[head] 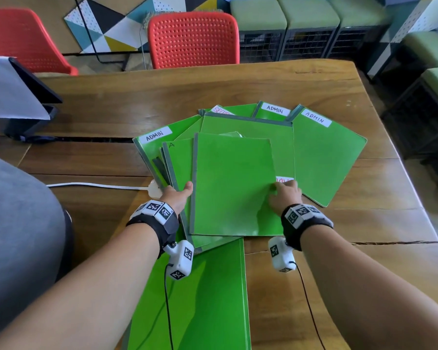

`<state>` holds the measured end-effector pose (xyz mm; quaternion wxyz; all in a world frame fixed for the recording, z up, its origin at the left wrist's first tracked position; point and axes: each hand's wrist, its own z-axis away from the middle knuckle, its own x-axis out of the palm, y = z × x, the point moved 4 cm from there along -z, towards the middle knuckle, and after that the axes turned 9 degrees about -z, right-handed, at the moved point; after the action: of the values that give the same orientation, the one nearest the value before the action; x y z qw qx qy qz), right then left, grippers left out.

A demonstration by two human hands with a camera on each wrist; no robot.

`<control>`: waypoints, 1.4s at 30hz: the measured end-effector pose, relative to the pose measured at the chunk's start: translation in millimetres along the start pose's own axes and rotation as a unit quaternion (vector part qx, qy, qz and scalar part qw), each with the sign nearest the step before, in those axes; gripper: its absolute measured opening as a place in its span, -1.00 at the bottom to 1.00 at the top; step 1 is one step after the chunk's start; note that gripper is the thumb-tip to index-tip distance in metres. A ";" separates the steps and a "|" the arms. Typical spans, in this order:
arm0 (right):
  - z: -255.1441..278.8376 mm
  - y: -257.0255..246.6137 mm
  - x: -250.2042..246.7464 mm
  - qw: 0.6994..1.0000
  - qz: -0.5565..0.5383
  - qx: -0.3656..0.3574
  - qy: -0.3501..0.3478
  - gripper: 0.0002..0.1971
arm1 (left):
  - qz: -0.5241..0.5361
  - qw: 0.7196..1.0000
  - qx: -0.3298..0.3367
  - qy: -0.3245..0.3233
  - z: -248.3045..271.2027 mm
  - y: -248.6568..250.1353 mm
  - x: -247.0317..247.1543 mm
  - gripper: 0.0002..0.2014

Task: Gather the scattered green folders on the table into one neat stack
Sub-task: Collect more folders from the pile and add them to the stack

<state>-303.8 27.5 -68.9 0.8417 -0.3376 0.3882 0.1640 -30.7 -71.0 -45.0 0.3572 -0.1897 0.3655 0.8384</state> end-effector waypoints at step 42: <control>175.5 11.7 61.6 0.968 -0.127 0.036 -0.215 -0.63 | -0.336 0.942 -0.018 -0.001 130.2 -129.1 -51.0 -0.38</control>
<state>-175.1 158.9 -38.6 0.9310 -0.3103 0.1578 0.1102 91.4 64.6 9.0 0.6147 -0.3072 0.2653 0.6764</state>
